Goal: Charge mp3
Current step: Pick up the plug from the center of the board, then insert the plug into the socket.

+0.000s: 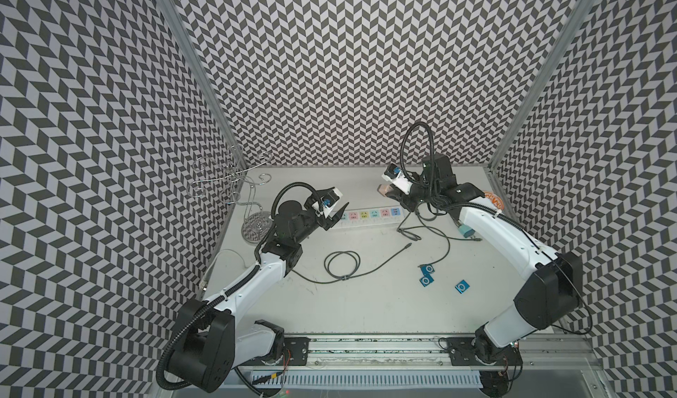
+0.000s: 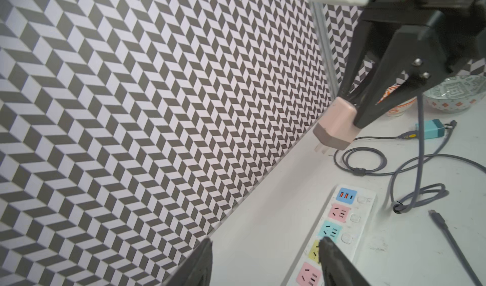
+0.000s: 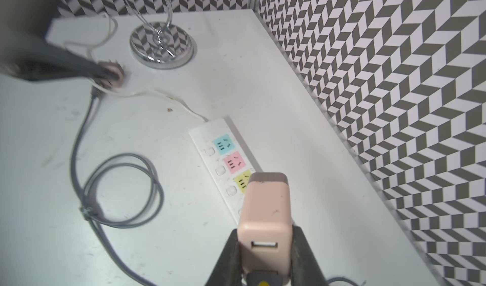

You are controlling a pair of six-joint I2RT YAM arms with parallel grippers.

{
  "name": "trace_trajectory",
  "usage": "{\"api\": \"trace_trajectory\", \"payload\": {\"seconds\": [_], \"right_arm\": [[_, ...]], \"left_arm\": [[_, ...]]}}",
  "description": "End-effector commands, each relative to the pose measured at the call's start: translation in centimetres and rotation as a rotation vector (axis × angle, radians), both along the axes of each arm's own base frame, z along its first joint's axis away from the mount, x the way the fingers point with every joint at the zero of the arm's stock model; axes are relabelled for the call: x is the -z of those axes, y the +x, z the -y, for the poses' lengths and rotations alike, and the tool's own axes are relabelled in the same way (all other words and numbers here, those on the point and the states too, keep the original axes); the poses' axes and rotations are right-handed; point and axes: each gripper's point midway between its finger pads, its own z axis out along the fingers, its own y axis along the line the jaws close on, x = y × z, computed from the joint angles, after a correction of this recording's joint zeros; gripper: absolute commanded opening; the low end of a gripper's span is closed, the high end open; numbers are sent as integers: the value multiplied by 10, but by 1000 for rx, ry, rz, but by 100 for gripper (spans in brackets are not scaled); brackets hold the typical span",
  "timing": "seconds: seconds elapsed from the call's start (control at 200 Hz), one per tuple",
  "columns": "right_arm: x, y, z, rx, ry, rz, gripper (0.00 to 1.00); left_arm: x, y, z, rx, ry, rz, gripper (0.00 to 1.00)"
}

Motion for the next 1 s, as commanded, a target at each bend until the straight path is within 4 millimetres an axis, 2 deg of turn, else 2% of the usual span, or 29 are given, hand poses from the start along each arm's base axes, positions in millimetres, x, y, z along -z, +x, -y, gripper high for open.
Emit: {"api": "trace_trajectory", "payload": {"seconds": [0.0, 0.23, 0.491, 0.686, 0.831, 0.996], "right_arm": [[24, 18, 5, -88, -194, 125, 2], [70, 46, 10, -82, -367, 102, 0], [113, 65, 1, -138, -502, 65, 0], [137, 62, -13, -220, -497, 33, 0], [146, 59, -17, -255, -499, 23, 0], [150, 53, -32, -310, -474, 14, 0]], "left_arm": [[-15, 13, -23, -128, -84, -1, 65], [-11, 33, -61, -299, -144, -47, 65], [-1, 33, -66, -317, -137, -63, 66], [23, 47, -73, -336, -93, -148, 66], [47, 71, -81, -360, -134, -264, 66], [67, 97, -71, -333, -172, -397, 66]]}}
